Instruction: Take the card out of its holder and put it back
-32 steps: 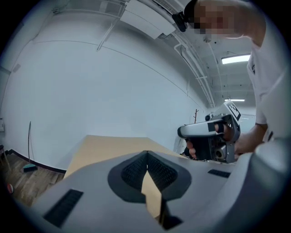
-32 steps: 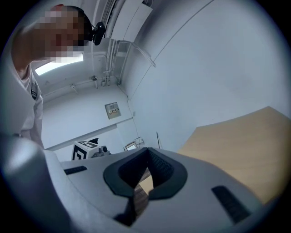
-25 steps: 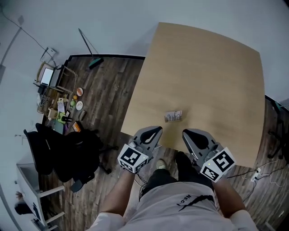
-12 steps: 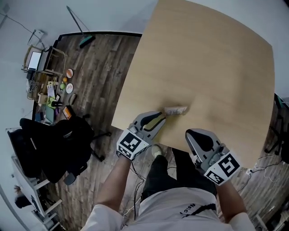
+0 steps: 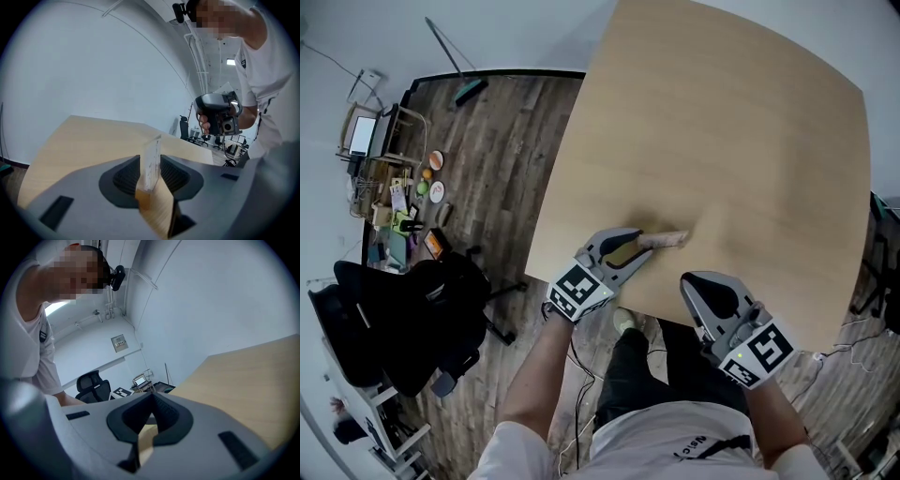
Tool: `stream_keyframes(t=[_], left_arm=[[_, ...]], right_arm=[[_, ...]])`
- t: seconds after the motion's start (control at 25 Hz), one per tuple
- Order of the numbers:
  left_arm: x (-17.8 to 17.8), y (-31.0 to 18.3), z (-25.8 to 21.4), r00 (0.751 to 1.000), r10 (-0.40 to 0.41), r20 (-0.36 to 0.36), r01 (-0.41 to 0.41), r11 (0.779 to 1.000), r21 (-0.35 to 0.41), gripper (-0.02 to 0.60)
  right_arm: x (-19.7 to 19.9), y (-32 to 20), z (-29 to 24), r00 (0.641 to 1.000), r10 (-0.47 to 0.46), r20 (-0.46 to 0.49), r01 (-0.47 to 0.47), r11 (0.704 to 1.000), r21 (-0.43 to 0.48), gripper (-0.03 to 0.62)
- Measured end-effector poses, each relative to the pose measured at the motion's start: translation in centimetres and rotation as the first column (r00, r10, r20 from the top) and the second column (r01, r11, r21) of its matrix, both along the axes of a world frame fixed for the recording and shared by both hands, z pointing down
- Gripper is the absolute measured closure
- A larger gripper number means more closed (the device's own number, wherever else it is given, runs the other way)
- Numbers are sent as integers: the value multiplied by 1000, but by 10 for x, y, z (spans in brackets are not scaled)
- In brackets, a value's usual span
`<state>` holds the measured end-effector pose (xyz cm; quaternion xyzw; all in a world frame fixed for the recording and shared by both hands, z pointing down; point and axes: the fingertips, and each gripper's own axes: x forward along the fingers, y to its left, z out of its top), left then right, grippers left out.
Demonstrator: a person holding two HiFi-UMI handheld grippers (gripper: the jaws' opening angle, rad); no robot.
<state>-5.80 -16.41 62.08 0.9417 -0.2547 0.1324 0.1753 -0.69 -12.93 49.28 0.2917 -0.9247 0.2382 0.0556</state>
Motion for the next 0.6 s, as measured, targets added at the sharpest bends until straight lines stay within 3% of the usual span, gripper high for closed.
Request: stream_keyframes(t=[0.2,0.32,0.6], left_arm=[[6,-1,5,999,50,15,-50,999,3,457],[8,-6,5,999,41,13,-41,999,6,513],[20,-4,8,1000,30,0,-30,1000,5,532]], right_arm=[[5,6,9,1000,12,-19,-12,1000,-23,582],[6,7,11,1000,14,-26,-15,999,-30,580],[9,11,16,999,25,-41,-26,999,-43,582]])
